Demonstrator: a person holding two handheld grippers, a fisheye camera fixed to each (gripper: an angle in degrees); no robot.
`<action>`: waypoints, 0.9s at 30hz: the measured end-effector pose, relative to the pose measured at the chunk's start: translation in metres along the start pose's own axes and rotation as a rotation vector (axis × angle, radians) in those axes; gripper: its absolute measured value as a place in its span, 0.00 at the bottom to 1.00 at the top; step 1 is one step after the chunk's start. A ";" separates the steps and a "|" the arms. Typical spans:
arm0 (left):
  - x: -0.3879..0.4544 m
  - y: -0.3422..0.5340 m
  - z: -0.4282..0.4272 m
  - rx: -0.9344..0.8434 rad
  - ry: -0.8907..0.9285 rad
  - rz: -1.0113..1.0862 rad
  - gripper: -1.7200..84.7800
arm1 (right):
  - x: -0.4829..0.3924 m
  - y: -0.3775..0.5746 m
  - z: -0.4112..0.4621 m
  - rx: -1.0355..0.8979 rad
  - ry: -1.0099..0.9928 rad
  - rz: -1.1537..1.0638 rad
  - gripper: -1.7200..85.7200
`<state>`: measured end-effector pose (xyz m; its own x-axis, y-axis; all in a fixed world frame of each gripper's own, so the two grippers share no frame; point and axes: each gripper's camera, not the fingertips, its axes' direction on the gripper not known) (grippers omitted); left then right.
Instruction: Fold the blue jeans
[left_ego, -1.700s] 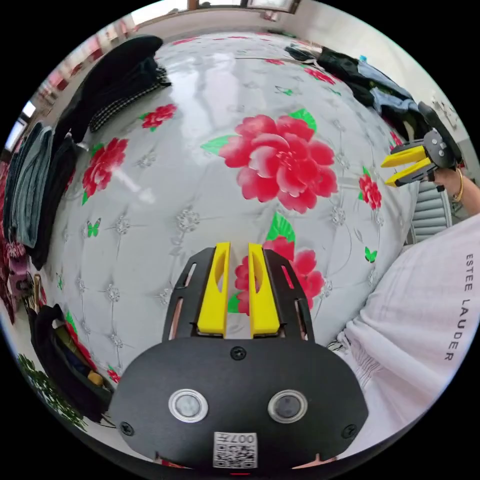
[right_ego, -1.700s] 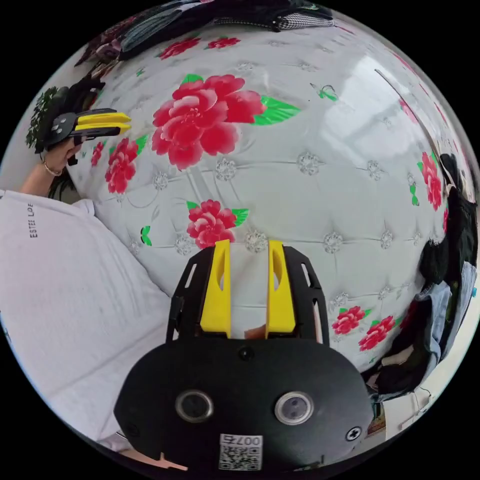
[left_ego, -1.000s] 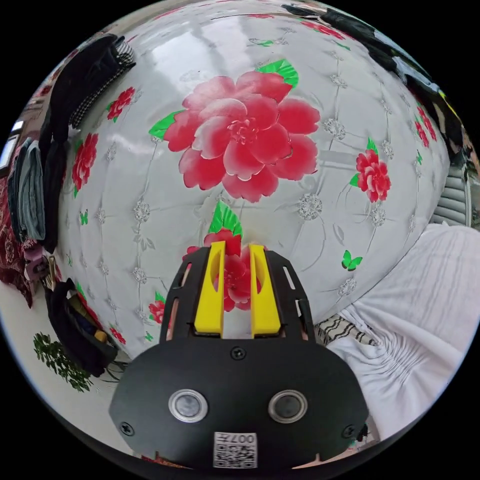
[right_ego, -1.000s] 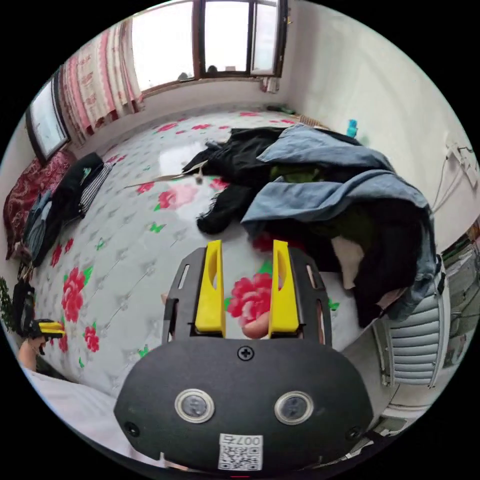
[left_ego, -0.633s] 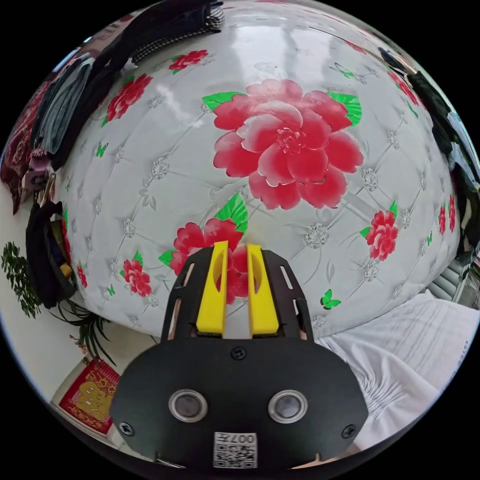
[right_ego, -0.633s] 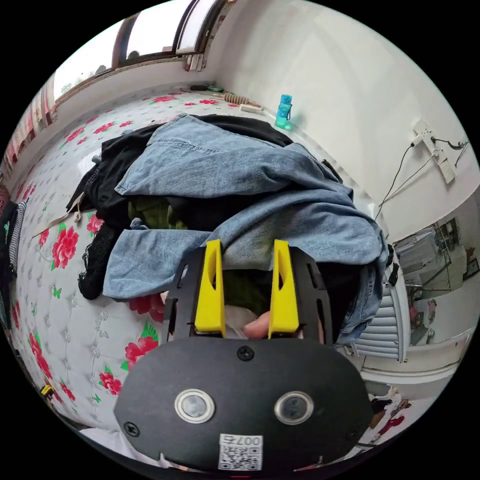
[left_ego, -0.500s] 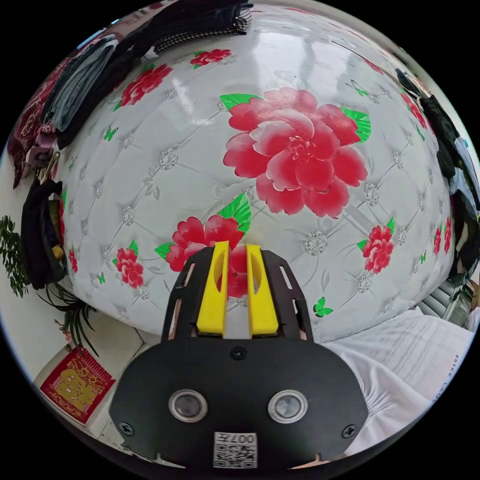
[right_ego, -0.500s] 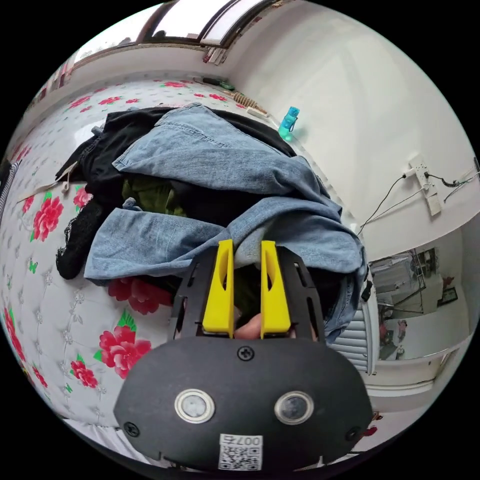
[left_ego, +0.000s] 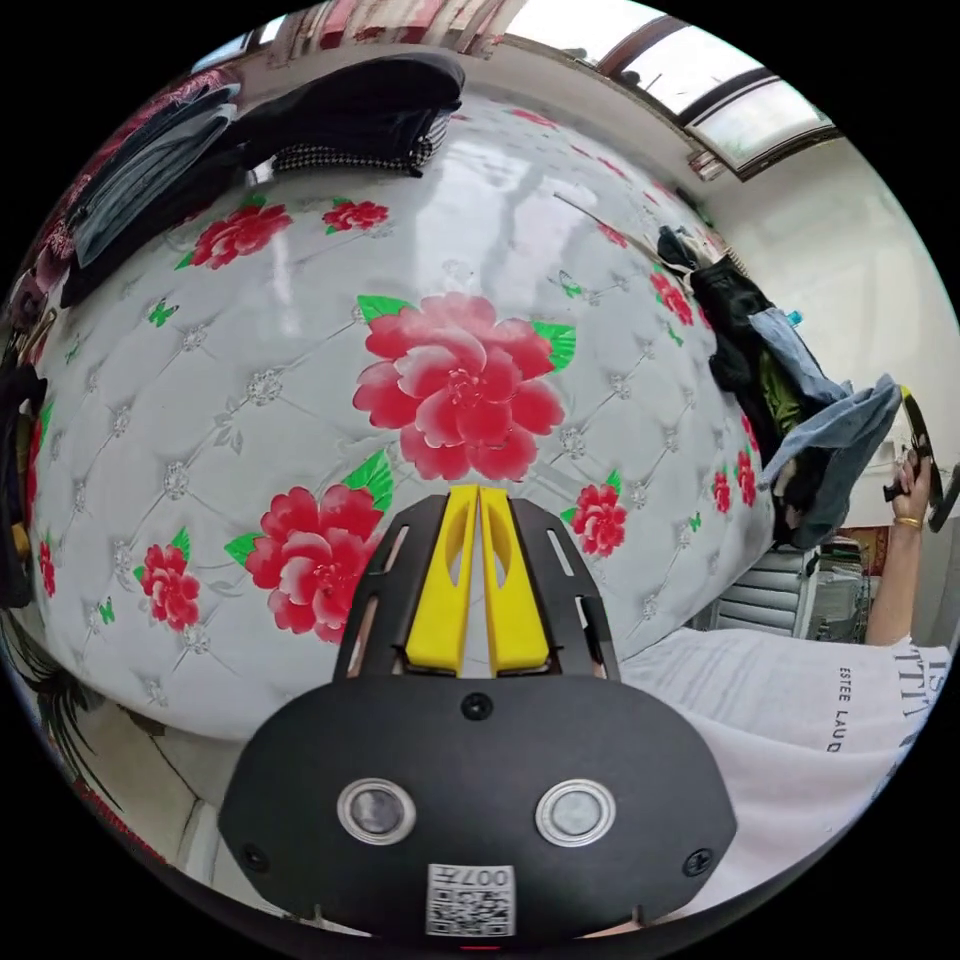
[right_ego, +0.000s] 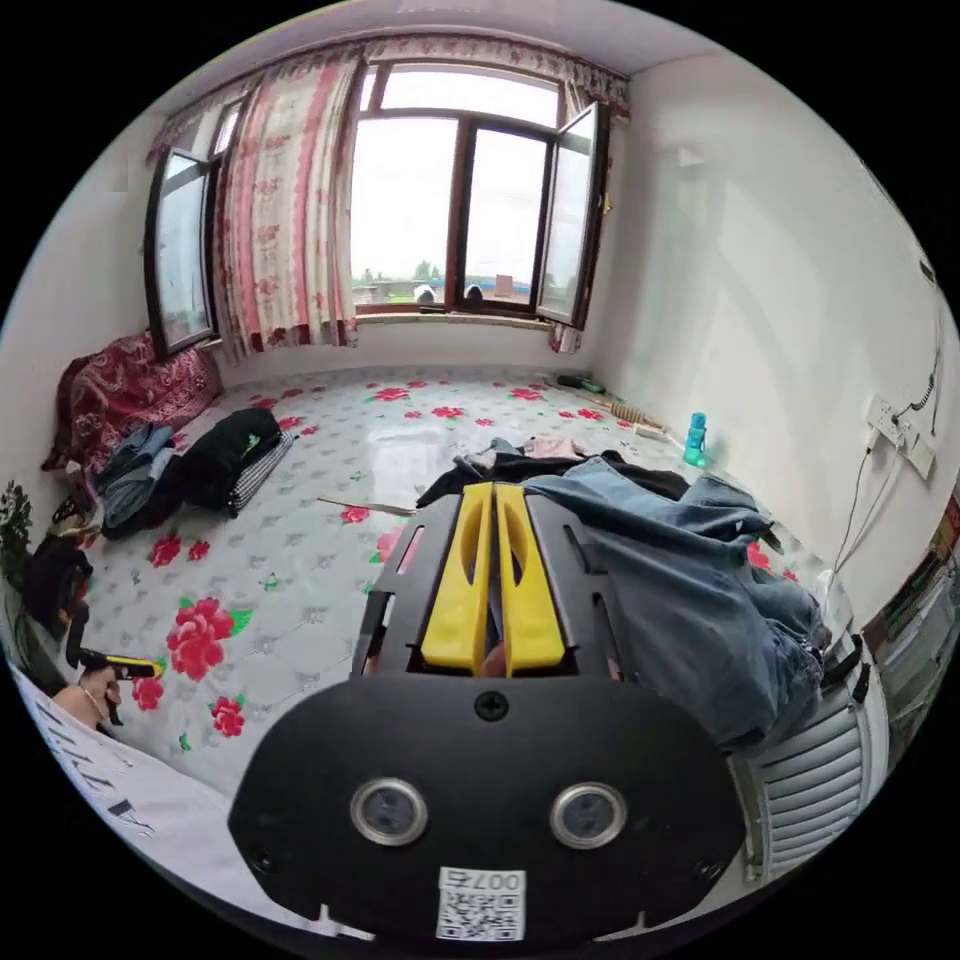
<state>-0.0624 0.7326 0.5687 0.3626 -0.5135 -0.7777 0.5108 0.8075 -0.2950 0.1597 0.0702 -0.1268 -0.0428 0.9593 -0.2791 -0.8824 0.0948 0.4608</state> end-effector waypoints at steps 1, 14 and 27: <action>-0.003 0.000 -0.013 0.011 0.013 0.012 0.01 | -0.046 0.003 -0.018 0.038 -0.124 -0.075 0.02; -0.194 0.125 -0.227 0.208 -0.106 -0.139 0.01 | -0.553 0.166 -0.068 -0.459 -1.258 -0.778 0.05; -0.206 0.076 -0.246 0.143 -0.114 -0.002 0.07 | -0.293 0.186 0.123 -0.570 -0.249 0.041 0.15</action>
<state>-0.2904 0.9713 0.5703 0.4431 -0.5515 -0.7068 0.6142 0.7610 -0.2088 0.0659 -0.1605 0.1441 -0.0319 0.9989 -0.0348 -0.9967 -0.0344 -0.0739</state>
